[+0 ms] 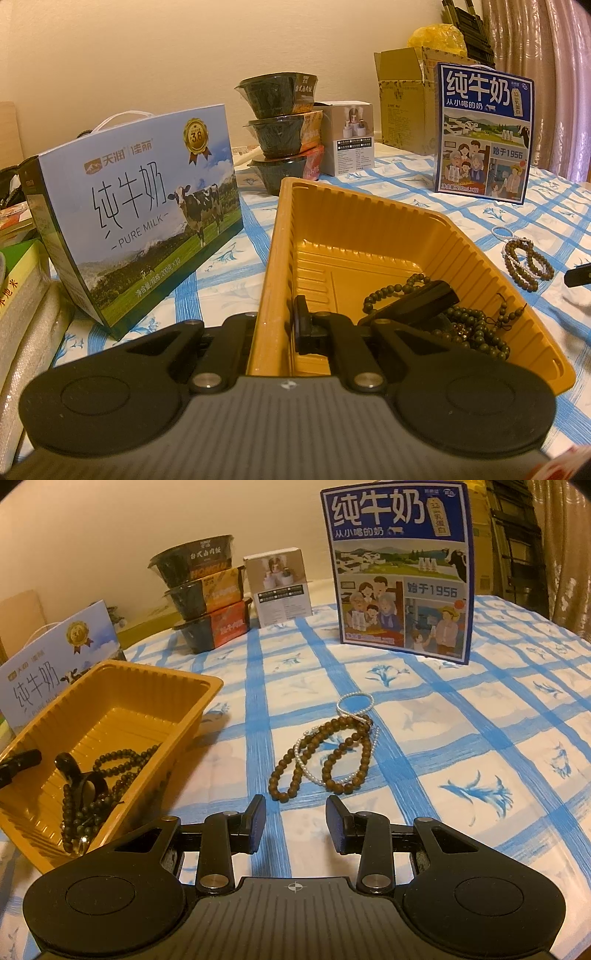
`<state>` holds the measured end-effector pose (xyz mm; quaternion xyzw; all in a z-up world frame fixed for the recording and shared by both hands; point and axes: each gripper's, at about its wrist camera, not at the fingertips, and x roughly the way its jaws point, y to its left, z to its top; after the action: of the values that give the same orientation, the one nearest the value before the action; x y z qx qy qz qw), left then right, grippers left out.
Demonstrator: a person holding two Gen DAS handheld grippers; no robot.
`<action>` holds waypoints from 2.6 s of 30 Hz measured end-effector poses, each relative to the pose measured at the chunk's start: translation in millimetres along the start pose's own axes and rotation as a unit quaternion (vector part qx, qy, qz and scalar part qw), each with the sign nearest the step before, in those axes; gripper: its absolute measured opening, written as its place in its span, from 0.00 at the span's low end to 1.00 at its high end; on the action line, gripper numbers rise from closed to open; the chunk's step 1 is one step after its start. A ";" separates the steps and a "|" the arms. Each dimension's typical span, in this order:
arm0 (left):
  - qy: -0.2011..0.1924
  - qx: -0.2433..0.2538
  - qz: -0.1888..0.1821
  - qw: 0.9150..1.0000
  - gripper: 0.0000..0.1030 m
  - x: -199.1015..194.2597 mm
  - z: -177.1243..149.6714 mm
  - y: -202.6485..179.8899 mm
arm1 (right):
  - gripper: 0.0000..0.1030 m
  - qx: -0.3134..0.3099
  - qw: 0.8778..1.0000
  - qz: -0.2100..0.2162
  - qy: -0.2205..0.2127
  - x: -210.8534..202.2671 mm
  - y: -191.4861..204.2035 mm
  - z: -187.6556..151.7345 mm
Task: Organize jewelry
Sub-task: 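Move the right tool to the white pearl strand and close on it, then lift the pearl strand high with the right tool and swing over the tray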
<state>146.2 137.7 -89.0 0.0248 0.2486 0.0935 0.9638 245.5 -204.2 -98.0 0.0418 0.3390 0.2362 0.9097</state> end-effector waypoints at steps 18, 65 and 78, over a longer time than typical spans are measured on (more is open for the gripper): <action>0.001 0.001 0.000 1.000 0.06 0.4 -0.3 0.2 | 0.25 -0.074 0.997 -0.016 -0.003 51.8 11.1 20.9; 0.001 0.000 0.000 1.000 0.06 -1.1 -1.4 -1.2 | 0.02 0.077 0.977 0.033 -0.195 -147.5 -24.1 73.5; 0.001 0.001 0.000 1.000 0.06 -1.2 -1.4 -1.4 | 0.02 0.080 0.978 0.055 -0.184 -156.5 -14.1 79.0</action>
<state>144.8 136.1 -89.8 0.0253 0.2497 0.0936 0.9635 198.4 -281.6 52.6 0.1758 0.1807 0.2458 0.9360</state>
